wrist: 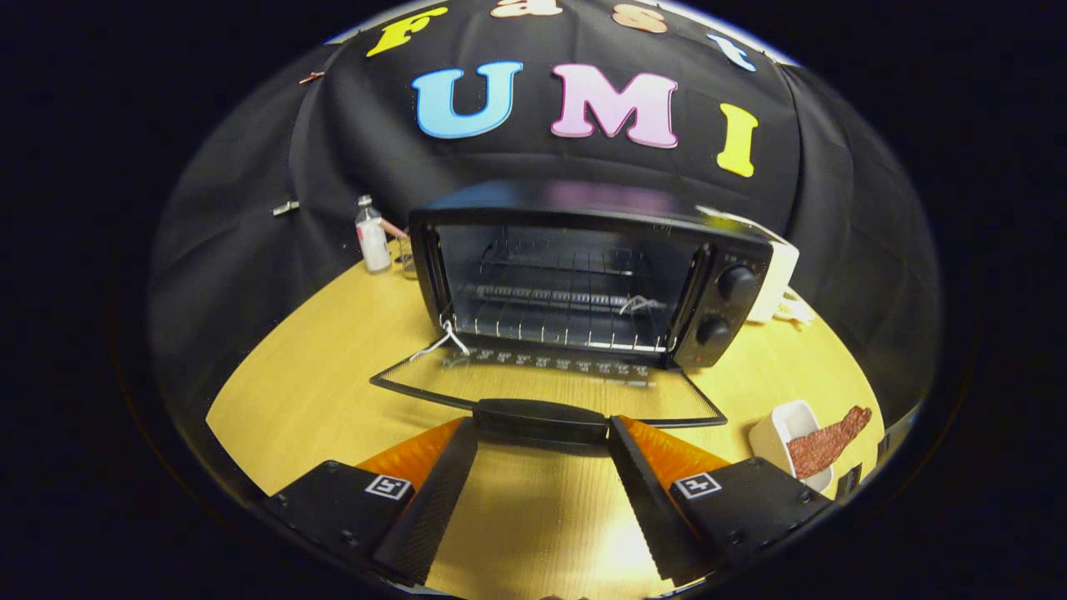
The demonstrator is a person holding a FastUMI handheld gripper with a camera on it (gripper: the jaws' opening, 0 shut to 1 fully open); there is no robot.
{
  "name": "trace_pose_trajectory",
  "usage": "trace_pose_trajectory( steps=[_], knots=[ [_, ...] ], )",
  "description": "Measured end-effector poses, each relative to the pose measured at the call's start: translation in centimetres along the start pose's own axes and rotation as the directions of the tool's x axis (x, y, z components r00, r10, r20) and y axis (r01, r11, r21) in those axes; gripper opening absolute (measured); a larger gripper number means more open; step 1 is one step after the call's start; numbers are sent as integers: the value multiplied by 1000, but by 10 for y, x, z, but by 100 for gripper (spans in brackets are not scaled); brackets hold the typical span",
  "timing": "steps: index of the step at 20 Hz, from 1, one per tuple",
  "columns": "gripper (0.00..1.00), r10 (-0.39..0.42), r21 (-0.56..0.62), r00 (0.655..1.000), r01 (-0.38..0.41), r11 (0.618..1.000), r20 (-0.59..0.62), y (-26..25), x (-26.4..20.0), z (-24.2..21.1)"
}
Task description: Open the toaster oven, put the food inside, and close the toaster oven door.
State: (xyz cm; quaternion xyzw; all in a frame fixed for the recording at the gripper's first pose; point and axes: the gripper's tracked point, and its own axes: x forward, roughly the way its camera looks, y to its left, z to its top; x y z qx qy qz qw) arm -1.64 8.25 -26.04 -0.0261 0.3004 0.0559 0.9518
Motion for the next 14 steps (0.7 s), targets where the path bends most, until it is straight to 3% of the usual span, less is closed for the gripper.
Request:
trace_pose_trajectory(
  steps=[4, 10, 14],
  knots=[
    [99, 33, -19, 997, -35, 999, -71, -5, 10, -18],
    [98, 121, -25, 993, -121, 992, -11, -4, -18, -1],
    [98, 149, -69, 986, -144, 987, 74, -31, -47, 40]
  ],
)
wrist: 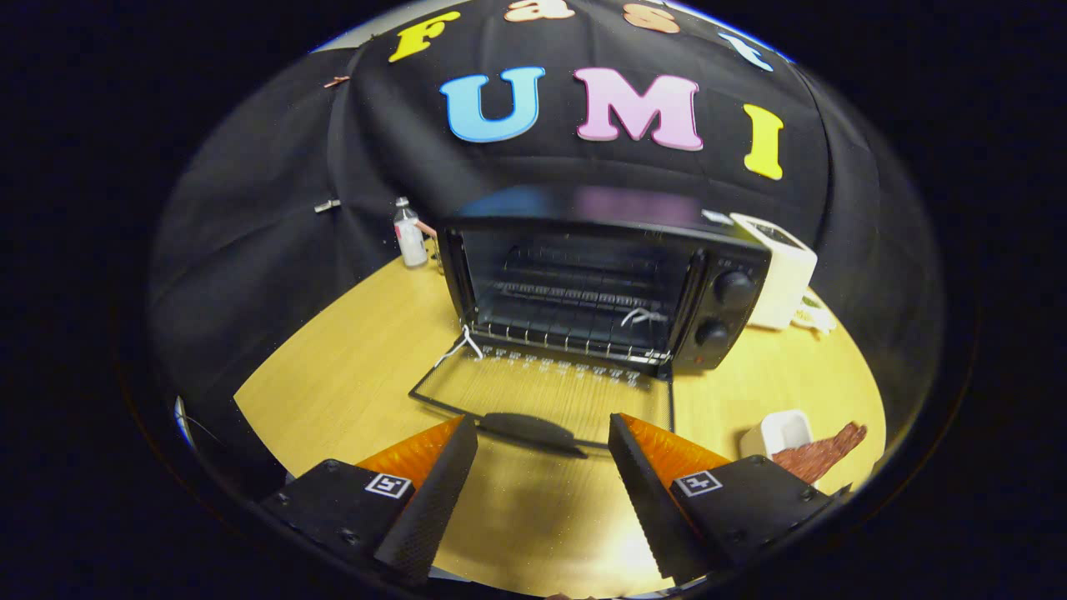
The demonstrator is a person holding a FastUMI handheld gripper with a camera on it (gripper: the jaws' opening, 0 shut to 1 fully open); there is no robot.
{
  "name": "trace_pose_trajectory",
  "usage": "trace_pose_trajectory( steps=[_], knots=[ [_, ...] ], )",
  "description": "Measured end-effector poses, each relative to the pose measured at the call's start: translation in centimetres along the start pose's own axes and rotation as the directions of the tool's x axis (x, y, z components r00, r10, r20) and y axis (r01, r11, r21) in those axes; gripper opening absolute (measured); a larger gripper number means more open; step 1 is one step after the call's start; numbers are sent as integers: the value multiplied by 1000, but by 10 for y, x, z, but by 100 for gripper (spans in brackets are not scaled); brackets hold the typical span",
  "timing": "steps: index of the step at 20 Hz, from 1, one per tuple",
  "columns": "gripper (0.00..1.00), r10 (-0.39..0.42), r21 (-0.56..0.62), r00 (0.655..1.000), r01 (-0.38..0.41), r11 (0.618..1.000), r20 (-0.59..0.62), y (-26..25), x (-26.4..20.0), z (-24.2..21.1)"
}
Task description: Open the toaster oven, put the food inside, and close the toaster oven door.
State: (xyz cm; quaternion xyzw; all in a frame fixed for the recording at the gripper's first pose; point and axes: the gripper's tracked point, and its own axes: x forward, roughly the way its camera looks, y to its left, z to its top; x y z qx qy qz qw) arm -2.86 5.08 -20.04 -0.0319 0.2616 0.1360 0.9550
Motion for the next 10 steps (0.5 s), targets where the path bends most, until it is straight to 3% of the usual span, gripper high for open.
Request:
trace_pose_trajectory(
  steps=[4, 10],
  knots=[
    [98, 42, 5, 998, -42, 999, 55, -29, -28, 38],
    [98, 37, -40, 988, -31, 999, 147, -103, -52, 91]
  ],
)
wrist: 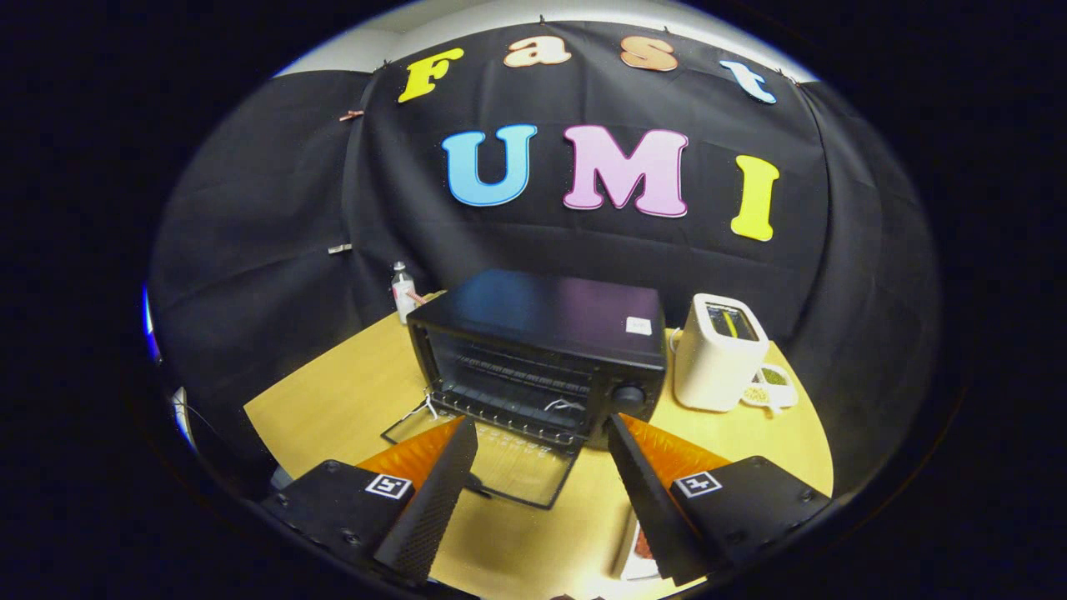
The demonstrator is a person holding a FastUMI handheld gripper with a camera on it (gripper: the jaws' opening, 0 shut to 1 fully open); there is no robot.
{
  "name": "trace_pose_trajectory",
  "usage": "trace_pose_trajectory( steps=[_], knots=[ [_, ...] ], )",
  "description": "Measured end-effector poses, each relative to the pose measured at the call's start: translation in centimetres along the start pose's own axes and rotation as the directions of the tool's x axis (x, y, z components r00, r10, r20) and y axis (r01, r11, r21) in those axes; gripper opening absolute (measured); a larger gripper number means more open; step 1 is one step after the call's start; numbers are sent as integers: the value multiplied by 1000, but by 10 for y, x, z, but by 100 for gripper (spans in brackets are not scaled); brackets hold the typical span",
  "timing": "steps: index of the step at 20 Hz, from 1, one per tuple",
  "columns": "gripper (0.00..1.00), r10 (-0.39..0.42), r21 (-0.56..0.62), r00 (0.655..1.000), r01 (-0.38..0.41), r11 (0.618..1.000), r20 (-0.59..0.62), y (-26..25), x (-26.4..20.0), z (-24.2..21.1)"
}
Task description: Open the toaster oven, put the food inside, and close the toaster oven door.
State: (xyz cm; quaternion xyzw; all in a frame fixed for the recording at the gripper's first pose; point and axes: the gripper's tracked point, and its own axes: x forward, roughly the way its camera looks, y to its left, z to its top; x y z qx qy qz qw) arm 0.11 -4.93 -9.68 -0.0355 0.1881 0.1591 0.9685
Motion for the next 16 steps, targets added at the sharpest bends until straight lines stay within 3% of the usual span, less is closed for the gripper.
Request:
trace_pose_trajectory(
  steps=[9, 16],
  knots=[
    [98, -54, 22, 999, 53, 998, 7, -110, -24, -5],
    [98, -97, 120, 978, 120, 985, -186, -172, -33, -80]
  ],
)
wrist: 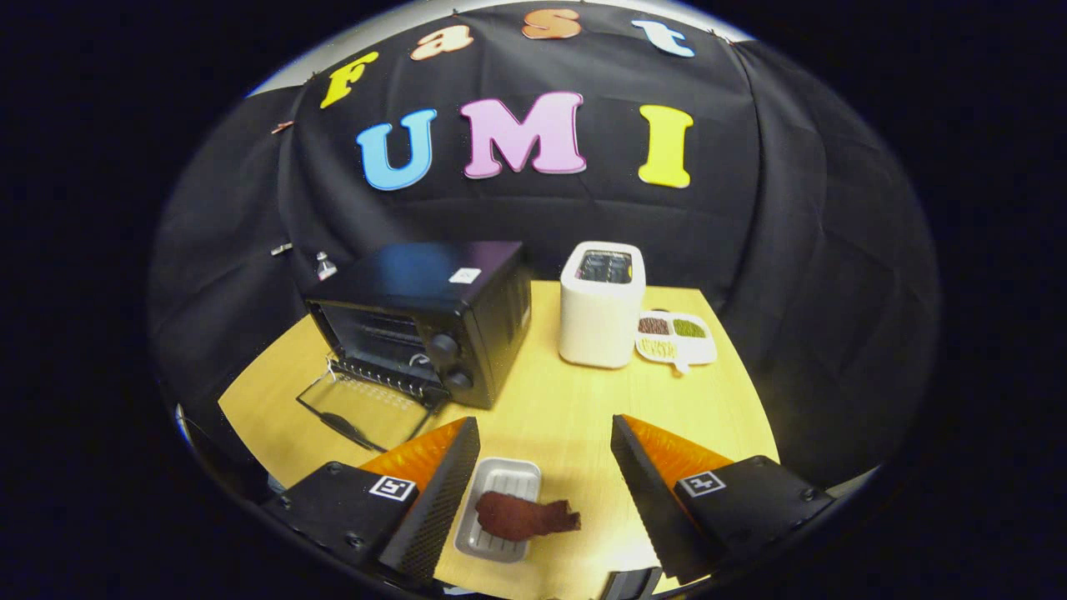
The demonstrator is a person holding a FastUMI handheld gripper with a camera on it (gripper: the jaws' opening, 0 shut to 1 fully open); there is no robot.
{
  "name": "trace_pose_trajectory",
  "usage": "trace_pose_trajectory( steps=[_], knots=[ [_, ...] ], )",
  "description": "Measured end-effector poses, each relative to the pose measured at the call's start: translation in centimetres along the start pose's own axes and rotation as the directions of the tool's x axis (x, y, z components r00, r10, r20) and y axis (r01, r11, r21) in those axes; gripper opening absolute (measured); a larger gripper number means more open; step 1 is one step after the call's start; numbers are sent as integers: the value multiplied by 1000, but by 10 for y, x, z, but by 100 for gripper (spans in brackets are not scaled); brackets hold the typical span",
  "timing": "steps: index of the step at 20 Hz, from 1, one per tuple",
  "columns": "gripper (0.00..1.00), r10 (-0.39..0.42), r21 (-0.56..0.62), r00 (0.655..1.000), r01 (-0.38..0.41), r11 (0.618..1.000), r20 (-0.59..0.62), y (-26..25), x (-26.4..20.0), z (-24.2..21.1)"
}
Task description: Open the toaster oven, put the food inside, and close the toaster oven door.
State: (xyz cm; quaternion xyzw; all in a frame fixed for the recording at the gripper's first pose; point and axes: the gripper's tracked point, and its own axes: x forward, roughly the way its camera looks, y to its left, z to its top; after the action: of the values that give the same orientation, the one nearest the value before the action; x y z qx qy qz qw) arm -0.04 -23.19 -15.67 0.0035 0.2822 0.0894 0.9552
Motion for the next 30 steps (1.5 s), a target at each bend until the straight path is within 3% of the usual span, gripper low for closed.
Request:
trace_pose_trajectory(
  steps=[4, 15, 17, 21, 24, 27, 28, 30],
  knots=[
    [99, -19, 96, 988, 34, 995, -153, -23, 12, -48],
    [96, 124, 355, 918, 19, 935, -376, -16, 20, -123],
    [85, 164, 409, 912, 4, 913, -375, -7, 19, -122],
    [38, 213, 499, 902, 4, 867, -377, 3, 17, -118],
    [30, 265, 543, 880, -10, 840, -395, 9, 19, -122],
    [22, 313, 580, 880, -55, 813, -356, 17, 19, -110],
    [15, 323, 572, 875, -67, 818, -360, 20, 20, -110],
    [13, 318, 552, 879, -77, 831, -356, 20, 17, -108]
  ],
)
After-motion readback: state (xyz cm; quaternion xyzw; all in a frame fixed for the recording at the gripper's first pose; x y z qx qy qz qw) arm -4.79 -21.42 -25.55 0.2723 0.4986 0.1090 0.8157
